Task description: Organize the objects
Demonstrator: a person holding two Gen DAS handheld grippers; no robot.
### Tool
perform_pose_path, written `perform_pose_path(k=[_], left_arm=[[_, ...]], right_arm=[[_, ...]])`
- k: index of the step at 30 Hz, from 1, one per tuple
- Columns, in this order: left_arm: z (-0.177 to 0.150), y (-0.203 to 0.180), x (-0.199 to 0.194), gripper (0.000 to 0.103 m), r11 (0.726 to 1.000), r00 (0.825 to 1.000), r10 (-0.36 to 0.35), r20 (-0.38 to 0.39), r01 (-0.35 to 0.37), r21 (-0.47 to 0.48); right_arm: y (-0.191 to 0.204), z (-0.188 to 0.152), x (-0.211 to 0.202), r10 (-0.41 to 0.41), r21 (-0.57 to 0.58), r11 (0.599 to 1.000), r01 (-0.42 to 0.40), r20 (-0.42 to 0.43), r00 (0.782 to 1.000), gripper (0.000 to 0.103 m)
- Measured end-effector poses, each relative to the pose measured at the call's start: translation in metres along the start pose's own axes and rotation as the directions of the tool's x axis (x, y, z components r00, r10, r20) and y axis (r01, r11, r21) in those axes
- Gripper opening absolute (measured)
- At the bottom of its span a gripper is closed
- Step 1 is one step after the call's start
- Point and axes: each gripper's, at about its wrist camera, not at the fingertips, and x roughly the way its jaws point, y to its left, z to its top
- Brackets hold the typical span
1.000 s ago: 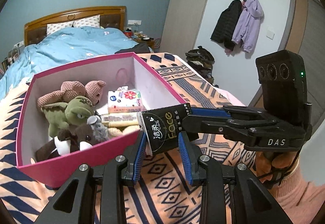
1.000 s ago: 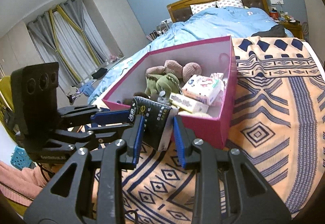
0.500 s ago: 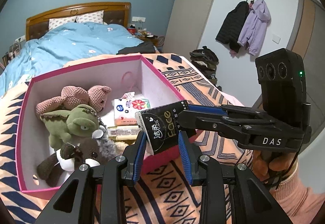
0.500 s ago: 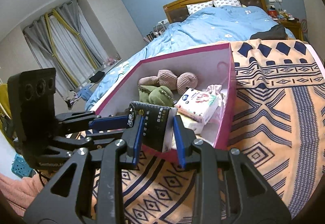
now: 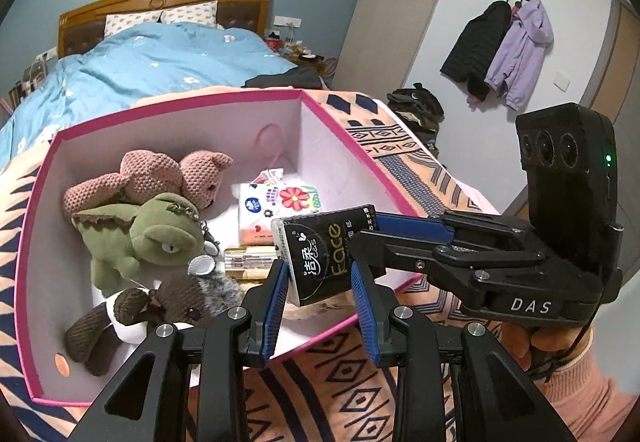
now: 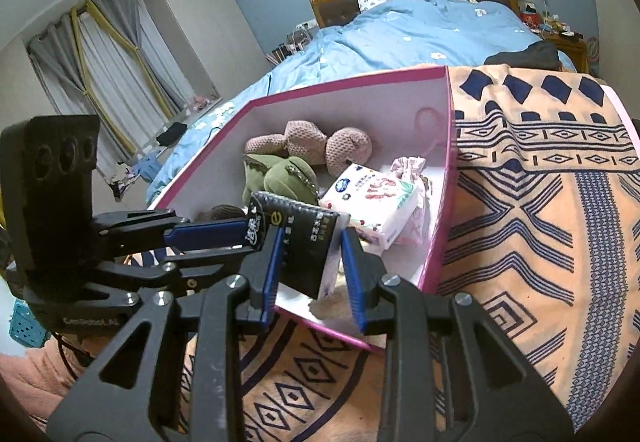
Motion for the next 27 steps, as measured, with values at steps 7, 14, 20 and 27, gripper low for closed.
perform_pose_path(k=[7, 14, 20, 27], left_arm=[[-0.001, 0.007, 0.003, 0.041, 0.999, 0.999, 0.031, 0.012, -0.031, -0.025], [-0.016, 0.013, -0.033, 0.091, 0.992, 0.977, 0.124, 0.173, -0.115, -0.058], [-0.042, 0.01, -0.068, 0.103, 0.983, 0.948, 0.182, 0.262, -0.17, -0.068], [-0.082, 0.008, -0.08, 0.103, 0.957, 0.928, 0.288, 0.238, -0.27, -0.104]], right_arm=[[0.006, 0.001, 0.007, -0.062, -0.044, 0.997, 0.061, -0.013, 0.998, 0.036], [0.015, -0.006, -0.006, -0.055, -0.048, 0.997, 0.056, 0.031, 0.998, 0.071], [0.043, -0.033, -0.025, -0.096, -0.119, 0.987, 0.107, 0.093, 0.991, 0.09], [0.072, -0.08, -0.031, -0.181, -0.163, 0.966, 0.203, 0.137, 0.974, 0.103]])
